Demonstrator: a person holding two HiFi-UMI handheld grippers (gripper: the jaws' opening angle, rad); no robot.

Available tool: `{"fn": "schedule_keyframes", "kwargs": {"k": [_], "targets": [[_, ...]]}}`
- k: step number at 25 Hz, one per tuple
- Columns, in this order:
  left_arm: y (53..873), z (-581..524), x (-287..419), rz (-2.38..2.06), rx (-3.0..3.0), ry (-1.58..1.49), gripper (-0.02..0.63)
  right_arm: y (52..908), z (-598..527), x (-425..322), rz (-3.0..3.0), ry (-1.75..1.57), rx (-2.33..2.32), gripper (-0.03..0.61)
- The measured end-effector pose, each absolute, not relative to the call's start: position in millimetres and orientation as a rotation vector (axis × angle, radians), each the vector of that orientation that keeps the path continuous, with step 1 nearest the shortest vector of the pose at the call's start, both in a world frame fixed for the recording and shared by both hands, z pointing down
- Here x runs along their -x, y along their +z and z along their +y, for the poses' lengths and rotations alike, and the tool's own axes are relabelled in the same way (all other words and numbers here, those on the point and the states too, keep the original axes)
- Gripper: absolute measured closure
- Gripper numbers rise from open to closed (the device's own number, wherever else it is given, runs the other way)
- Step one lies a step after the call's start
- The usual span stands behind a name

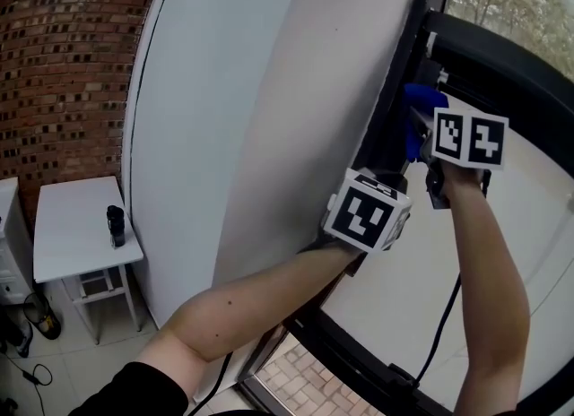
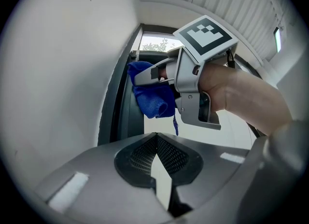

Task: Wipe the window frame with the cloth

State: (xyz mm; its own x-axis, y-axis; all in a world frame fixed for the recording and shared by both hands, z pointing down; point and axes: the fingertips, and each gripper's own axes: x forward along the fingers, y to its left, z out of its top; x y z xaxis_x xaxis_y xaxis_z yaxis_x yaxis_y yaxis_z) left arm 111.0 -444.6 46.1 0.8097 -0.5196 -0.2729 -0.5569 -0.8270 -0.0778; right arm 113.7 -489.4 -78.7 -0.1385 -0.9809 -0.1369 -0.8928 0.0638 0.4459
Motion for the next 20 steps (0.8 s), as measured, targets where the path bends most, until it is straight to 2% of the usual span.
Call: {"fn": "schedule_keyframes", "kwargs": {"k": [20], "targets": [[-1.0,-439.4,-107.8,0.774,2.783,0.427,0.624,-139.9,-475.2,-109.4,-2.041,-0.769,-2.047,0.428]]}}
